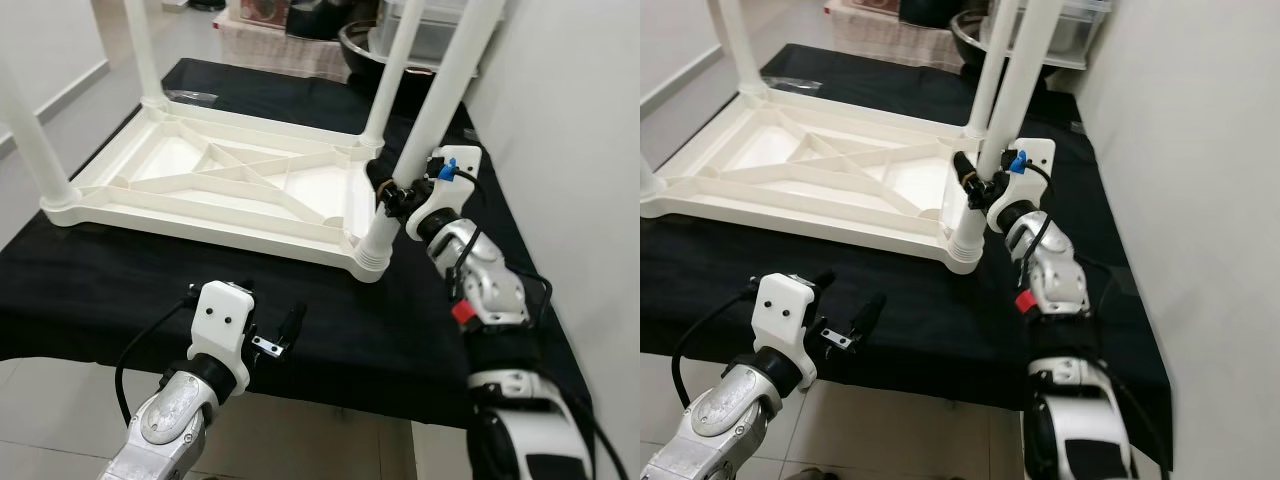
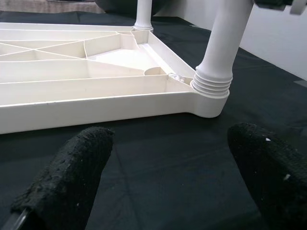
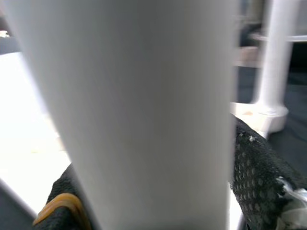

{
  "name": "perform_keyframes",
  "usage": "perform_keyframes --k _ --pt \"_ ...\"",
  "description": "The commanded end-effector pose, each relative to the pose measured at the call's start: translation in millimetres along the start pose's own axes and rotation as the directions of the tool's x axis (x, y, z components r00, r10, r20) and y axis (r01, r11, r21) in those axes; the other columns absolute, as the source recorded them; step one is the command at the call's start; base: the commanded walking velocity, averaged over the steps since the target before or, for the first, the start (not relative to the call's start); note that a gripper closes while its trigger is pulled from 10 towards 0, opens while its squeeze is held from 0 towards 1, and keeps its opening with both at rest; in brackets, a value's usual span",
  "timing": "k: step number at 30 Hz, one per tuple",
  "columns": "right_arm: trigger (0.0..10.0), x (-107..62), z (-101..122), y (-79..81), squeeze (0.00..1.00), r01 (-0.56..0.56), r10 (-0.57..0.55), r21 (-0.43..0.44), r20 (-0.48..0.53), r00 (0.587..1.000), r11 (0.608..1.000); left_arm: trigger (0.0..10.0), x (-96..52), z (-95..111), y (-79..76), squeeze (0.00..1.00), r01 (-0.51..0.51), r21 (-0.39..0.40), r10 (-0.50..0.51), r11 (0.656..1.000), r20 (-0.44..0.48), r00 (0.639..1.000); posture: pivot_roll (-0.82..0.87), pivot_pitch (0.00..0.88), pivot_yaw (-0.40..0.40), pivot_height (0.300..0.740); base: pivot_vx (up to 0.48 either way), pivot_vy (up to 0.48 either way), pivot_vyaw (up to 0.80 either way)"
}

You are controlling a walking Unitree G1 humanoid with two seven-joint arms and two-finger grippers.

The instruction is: Building children table

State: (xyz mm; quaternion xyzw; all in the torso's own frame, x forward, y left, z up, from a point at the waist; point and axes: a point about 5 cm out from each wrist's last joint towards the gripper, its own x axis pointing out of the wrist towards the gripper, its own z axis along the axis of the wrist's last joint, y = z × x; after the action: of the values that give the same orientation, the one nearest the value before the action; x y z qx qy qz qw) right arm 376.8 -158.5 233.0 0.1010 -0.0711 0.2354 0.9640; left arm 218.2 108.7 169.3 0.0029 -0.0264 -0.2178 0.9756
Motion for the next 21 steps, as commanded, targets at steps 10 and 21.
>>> perform_keyframes --k 10,21 --pt "10.0 0.8 2 33.3 0.0 -0.727 0.73 0.083 -0.138 0.669 0.682 10.0 -4.5 -3 -1.4 0.0 -0.01 -0.004 0.01 1.0 -0.014 1.0 0.14 0.114 -0.144 0.74 0.0 0.0 0.0" --pt "0.0 23.6 12 44.5 0.0 -0.726 0.727 0.041 -0.066 0.684 0.687 10.0 -4.2 0 -3.0 0.0 -0.009 -0.01 0.009 1.0 -0.007 1.0 0.14 0.127 -0.145 0.74 0.0 0.0 0.0"
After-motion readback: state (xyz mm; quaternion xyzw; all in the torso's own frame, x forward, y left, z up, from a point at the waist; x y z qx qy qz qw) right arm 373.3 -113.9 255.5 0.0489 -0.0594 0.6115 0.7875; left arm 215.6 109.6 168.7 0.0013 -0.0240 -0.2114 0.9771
